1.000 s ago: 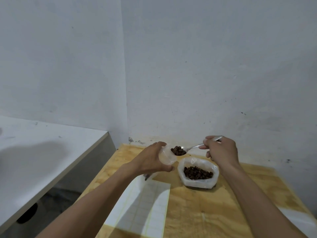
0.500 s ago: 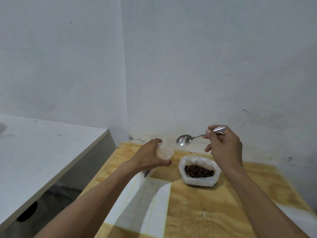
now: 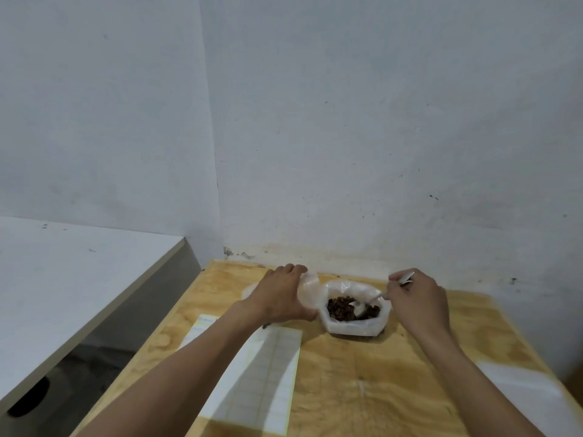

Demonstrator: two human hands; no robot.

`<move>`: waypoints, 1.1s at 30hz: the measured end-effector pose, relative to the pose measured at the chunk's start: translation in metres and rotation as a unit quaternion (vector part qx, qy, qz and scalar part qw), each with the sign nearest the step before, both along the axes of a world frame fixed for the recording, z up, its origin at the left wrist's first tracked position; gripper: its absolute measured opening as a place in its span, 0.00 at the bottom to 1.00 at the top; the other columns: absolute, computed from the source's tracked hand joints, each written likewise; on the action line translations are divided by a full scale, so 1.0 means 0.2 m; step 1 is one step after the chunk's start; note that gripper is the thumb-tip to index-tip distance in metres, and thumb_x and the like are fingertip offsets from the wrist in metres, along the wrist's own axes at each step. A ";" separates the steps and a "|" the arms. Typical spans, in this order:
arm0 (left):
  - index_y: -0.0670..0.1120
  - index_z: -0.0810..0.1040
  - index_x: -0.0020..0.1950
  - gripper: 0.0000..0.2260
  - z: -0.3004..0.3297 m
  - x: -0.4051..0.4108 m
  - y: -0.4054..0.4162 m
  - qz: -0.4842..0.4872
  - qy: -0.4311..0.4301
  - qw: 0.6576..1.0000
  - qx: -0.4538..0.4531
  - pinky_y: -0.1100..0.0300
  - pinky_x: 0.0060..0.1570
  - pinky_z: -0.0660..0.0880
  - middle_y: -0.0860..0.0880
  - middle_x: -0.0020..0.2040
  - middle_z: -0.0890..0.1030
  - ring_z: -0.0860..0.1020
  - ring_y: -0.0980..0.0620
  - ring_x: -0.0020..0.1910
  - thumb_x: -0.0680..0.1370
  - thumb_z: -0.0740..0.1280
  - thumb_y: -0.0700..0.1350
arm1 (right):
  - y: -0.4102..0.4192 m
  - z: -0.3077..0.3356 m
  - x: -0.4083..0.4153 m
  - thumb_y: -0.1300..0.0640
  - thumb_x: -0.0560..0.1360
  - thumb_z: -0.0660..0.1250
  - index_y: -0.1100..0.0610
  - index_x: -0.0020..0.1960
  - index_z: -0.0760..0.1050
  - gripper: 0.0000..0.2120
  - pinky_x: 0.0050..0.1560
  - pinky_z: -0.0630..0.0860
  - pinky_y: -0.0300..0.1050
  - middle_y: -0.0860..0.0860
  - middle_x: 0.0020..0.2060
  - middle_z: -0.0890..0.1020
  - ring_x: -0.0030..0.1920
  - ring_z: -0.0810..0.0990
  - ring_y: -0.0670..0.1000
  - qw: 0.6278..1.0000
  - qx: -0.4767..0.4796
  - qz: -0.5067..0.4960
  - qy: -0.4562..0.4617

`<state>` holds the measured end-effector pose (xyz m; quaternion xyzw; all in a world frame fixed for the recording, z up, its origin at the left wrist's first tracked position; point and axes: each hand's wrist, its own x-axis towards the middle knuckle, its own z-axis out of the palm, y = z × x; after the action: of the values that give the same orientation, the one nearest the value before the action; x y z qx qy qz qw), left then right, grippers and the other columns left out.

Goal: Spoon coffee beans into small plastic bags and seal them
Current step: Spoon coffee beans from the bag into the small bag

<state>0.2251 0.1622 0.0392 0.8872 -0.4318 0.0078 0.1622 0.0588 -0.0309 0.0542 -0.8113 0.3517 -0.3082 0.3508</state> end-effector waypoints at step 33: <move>0.50 0.71 0.72 0.39 0.07 0.07 0.13 0.050 0.185 0.968 -0.162 0.67 0.42 0.71 0.56 0.58 0.79 0.78 0.58 0.53 0.64 0.78 0.60 | 0.22 0.20 0.17 0.55 0.81 0.68 0.49 0.48 0.80 0.04 0.26 0.72 0.32 0.40 0.40 0.87 0.21 0.77 0.49 0.970 0.072 0.136 -0.188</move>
<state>0.2394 0.1879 0.0539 0.8556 -0.3425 -0.0784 0.3802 0.0931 0.0125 0.0934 -0.7514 0.1875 -0.3783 0.5070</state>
